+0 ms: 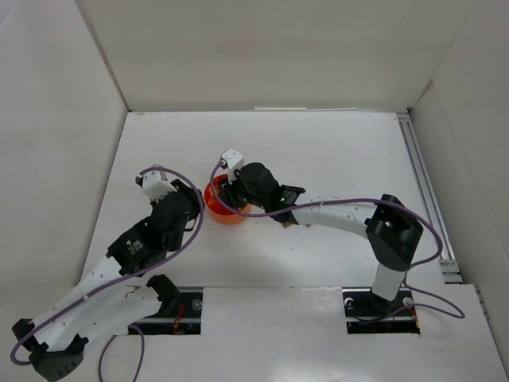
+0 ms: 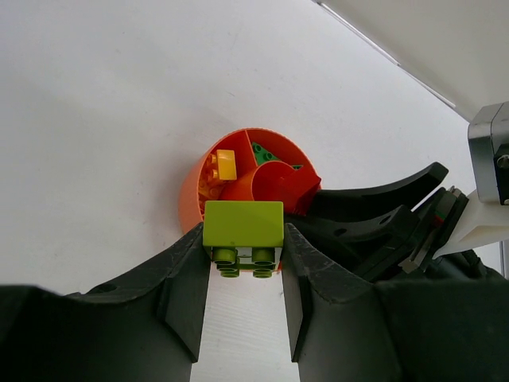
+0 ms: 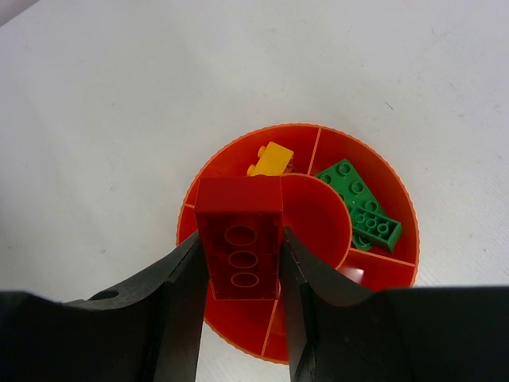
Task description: Sort the legos into containers by color
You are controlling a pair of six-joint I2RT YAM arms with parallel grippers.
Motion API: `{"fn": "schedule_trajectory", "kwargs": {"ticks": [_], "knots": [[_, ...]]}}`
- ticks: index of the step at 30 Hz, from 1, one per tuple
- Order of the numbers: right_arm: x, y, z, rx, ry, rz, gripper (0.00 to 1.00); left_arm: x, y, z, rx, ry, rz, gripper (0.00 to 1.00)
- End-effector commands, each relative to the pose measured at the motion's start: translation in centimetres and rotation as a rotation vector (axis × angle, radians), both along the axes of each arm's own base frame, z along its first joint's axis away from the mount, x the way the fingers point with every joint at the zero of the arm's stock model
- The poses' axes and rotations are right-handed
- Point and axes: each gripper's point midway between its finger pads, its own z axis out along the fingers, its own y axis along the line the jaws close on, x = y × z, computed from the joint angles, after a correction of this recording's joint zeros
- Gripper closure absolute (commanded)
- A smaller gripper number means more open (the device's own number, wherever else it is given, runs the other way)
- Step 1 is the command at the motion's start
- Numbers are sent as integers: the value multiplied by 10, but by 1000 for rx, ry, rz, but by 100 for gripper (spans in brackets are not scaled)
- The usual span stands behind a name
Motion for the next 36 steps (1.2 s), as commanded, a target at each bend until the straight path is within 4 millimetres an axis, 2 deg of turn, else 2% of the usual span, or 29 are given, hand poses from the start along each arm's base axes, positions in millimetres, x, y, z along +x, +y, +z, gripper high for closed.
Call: {"fn": "schedule_trajectory", "kwargs": {"ticks": [1,12,15,22,26,28,31,33,36], "knots": [[2,11,12,36,-37,-20,88,1,6,19,-33,-44,33,100],[-2,9,17,46,-40,-31,60,1,6,15,-26,-38,33,100],[-2,8,13,39,-36,-31,56,1,6,15,-26,-38,33,100],[-7,9,22,49,-52,-19,45,1,6,15,-26,-38,33,100],[-8,7,22,48,-51,-19,46,1,5,15,-29,-35,25,100],[-8,7,22,48,-51,-19,54,0,6,16,-36,-41,25,100],[-8,7,22,48,-51,-19,60,0,6,16,-27,-41,22,100],[-9,5,18,40,-46,-19,60,0,6,16,-27,-41,22,100],[-8,2,30,53,-67,-26,60,1,5,14,-27,-41,22,100]]}}
